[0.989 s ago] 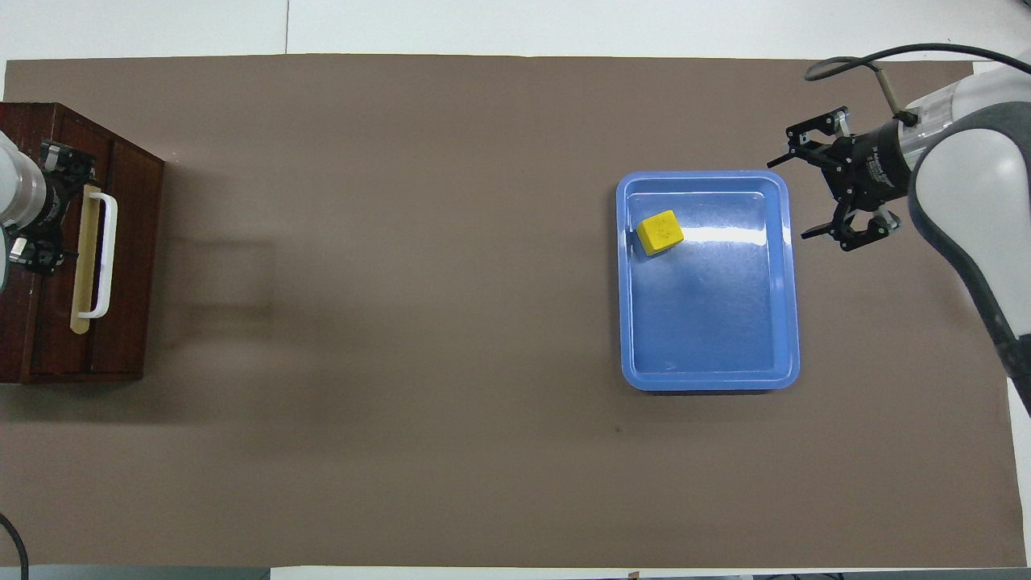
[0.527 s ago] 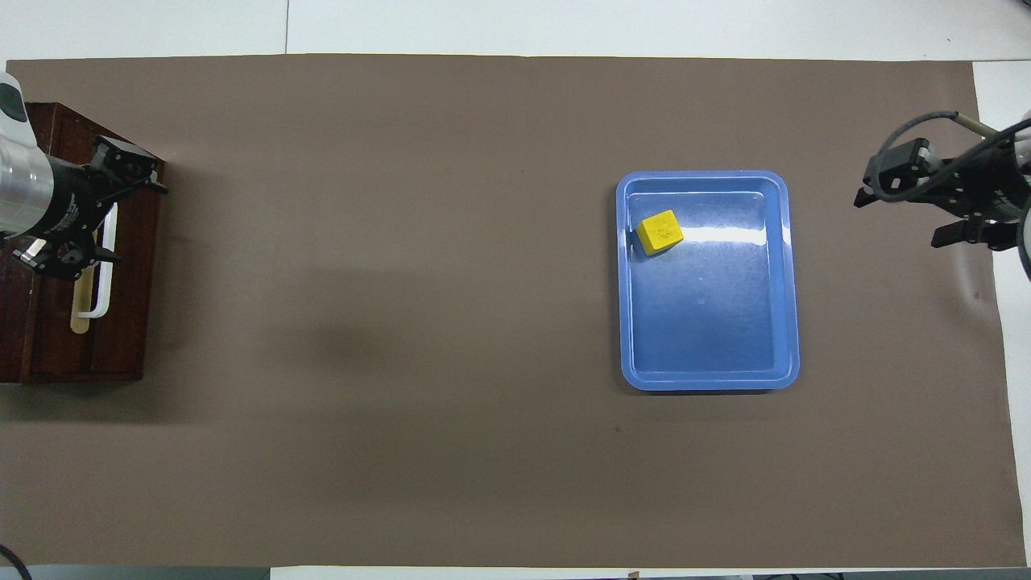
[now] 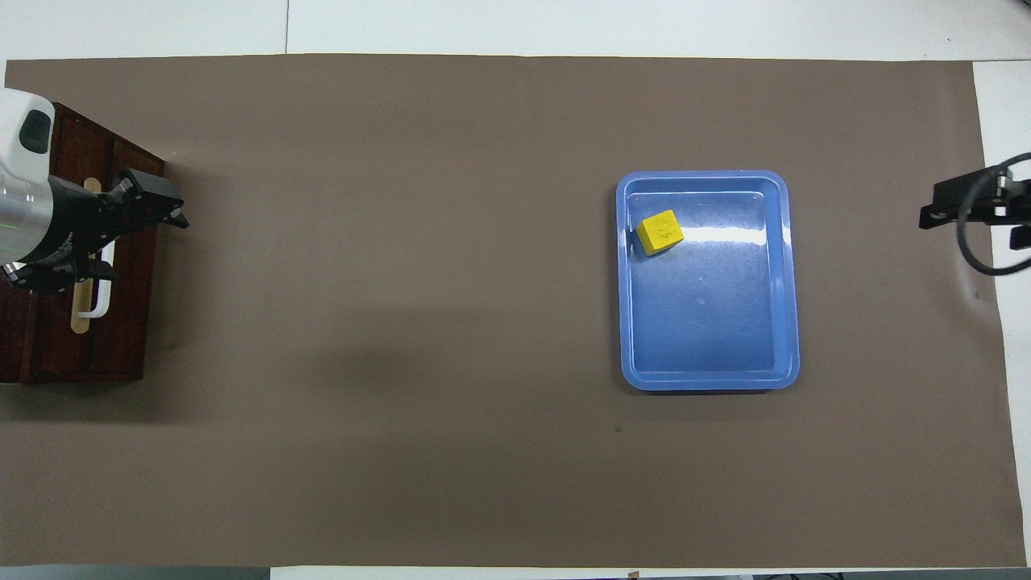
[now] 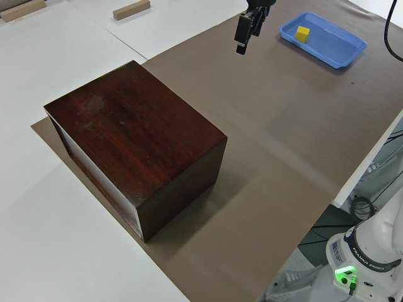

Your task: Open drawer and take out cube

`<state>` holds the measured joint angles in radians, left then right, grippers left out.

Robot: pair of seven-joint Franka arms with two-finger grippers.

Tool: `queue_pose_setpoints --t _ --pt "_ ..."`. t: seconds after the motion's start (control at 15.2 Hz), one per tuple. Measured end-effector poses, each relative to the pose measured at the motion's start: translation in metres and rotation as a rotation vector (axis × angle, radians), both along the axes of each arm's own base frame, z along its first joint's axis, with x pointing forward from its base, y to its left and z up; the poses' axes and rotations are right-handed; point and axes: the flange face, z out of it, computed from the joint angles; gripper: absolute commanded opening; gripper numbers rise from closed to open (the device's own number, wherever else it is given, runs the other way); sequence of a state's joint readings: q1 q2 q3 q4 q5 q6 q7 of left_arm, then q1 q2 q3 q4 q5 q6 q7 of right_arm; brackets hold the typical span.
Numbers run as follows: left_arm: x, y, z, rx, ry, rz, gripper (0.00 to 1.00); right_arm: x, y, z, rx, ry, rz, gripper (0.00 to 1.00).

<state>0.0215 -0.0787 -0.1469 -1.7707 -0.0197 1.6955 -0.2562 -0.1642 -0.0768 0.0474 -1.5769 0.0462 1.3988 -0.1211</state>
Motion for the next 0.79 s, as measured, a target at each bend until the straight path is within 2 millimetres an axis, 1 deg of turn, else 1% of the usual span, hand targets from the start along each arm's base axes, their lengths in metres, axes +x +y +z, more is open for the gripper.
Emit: queue_pose_setpoints --t 0.13,0.26,0.33,0.53,0.66,0.79 --pt "0.0 0.003 0.0 0.0 0.0 -0.034 1.0 -0.003 0.007 -0.009 -0.02 0.031 0.025 1.0" --pt "-0.001 -0.005 0.0 0.0 0.001 -0.056 1.0 -0.003 0.011 -0.02 -0.032 0.054 0.028 1.0" --pt "-0.002 -0.009 -0.001 0.001 0.003 -0.063 1.0 -0.001 0.011 -0.025 -0.04 0.056 0.011 1.0" --pt "-0.003 -0.01 -0.001 0.002 0.011 -0.096 1.0 0.013 0.007 -0.039 -0.077 0.032 -0.01 1.0" --pt "-0.006 -0.009 -0.003 0.003 0.039 -0.163 1.0 0.018 0.005 -0.043 -0.079 0.017 -0.008 1.0" --pt "-0.011 -0.008 -0.002 0.004 0.07 -0.221 1.0 0.019 0.004 -0.043 -0.079 0.012 -0.009 1.0"
